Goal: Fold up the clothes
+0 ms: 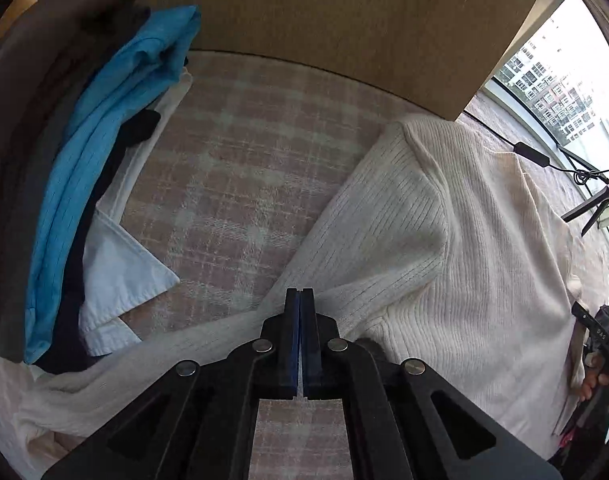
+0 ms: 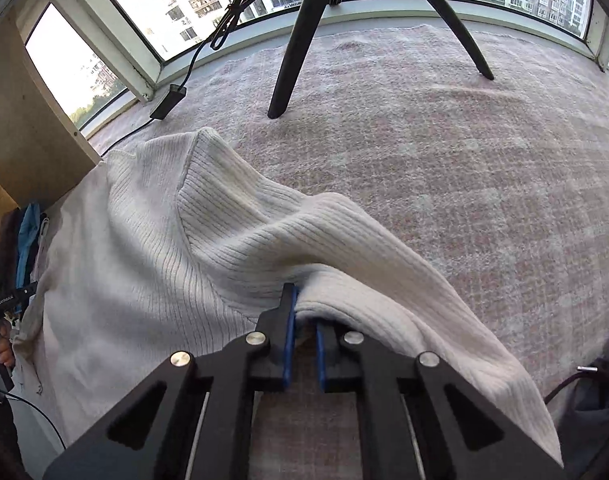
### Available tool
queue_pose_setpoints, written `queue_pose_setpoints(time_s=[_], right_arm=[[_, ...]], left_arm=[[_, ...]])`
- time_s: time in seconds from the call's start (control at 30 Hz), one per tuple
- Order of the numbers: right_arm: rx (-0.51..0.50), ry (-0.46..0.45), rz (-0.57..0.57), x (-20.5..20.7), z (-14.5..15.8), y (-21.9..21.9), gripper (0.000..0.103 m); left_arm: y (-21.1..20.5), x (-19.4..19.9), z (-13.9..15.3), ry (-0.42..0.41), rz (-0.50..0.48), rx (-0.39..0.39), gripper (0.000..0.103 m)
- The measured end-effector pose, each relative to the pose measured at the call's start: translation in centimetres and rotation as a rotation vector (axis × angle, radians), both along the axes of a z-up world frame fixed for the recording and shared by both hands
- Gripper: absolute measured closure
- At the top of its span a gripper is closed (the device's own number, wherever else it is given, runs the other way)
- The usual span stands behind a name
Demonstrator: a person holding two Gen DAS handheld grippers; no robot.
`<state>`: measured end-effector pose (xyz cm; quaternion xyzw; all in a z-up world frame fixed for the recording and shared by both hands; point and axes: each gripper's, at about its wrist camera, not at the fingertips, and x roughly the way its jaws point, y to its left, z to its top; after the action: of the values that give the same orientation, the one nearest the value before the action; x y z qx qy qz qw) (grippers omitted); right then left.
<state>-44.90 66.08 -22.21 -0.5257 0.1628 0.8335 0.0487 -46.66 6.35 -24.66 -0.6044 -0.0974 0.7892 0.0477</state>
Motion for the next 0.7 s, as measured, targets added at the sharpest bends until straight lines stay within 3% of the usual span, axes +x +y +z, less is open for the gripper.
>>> queue_pose_setpoints(time_s=[0.1, 0.17, 0.2, 0.37, 0.43, 0.47, 0.5, 0.53, 0.57, 0.7], right_arm=[[0.004, -0.024, 0.052, 0.3, 0.6, -0.6, 0.090], [-0.043, -0.013, 0.068, 1.4, 1.4, -0.7, 0.083], [-0.057, -0.010, 0.077, 2.1, 1.7, -0.8, 0.081], [-0.102, -0.045, 0.148, 4.9, 1.0, -3.7, 0.078], [-0.099, -0.062, 0.174, 5.2, 0.2, -5.0, 0.078], [-0.092, -0.066, 0.183, 5.3, -0.1, -5.6, 0.078], [-0.076, -0.070, 0.195, 5.5, -0.3, -6.2, 0.078], [-0.043, -0.064, 0.201, 5.6, -0.3, -6.7, 0.084], [-0.020, -0.068, 0.209, 5.6, -0.2, -7.0, 0.097], [-0.017, -0.086, 0.089, 6.4, 0.1, -4.2, 0.097]], left_arm=[[0.0, 2.7, 1.5, -0.008, -0.073, 0.046, 0.094], [0.4, 5.2, 1.8, -0.037, -0.128, 0.101, 0.072], [0.9, 6.3, 1.7, -0.055, -0.154, 0.113, 0.071], [3.8, 9.5, -0.9, -0.121, -0.249, 0.132, 0.071], [4.5, 9.8, -1.3, -0.100, -0.255, 0.136, 0.073], [4.9, 9.9, -1.3, -0.086, -0.267, 0.127, 0.090], [5.2, 9.9, -1.2, -0.087, -0.279, 0.106, 0.099], [5.0, 10.1, -1.1, -0.083, -0.276, 0.072, 0.099], [4.7, 10.2, -0.8, -0.072, -0.265, 0.032, 0.099], [0.7, 9.8, 0.1, -0.059, -0.172, 0.065, 0.098]])
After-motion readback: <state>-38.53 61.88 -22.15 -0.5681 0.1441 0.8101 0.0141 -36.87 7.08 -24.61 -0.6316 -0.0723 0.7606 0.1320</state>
